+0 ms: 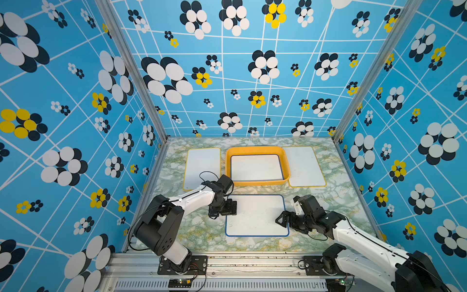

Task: Put the whiteboard into the storage box
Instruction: Pick up the whiteboard at the center of the board.

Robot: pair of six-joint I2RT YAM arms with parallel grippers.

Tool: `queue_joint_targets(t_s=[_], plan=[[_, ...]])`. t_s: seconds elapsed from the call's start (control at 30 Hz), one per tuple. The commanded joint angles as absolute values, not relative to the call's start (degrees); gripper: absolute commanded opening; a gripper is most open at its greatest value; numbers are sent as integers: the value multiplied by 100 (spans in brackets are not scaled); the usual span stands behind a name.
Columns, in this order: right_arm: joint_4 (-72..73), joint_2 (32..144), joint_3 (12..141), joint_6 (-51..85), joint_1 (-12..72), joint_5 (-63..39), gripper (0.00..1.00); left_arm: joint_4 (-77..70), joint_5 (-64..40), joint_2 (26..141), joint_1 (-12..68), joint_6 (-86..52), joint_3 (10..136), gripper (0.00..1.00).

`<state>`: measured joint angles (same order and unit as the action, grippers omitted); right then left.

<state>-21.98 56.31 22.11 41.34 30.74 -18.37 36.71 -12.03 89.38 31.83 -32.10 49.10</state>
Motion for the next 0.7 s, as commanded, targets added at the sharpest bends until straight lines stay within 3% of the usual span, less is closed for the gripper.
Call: queue_joint_targets(t_s=[0.0, 0.5, 0.67], plan=[[-3250, 5947, 2187, 3822, 3120, -1367, 99, 3875, -1077, 8853, 3259, -3214, 4711, 99], [-2437, 7213, 2558, 3320, 3119, -1633, 99, 3843, -682, 8993, 4359, -4787, 4688, 100], [-1985, 7314, 2297, 3392, 3120, -1966, 99, 3082, -1125, 9197, 4500, -5095, 4489, 99]])
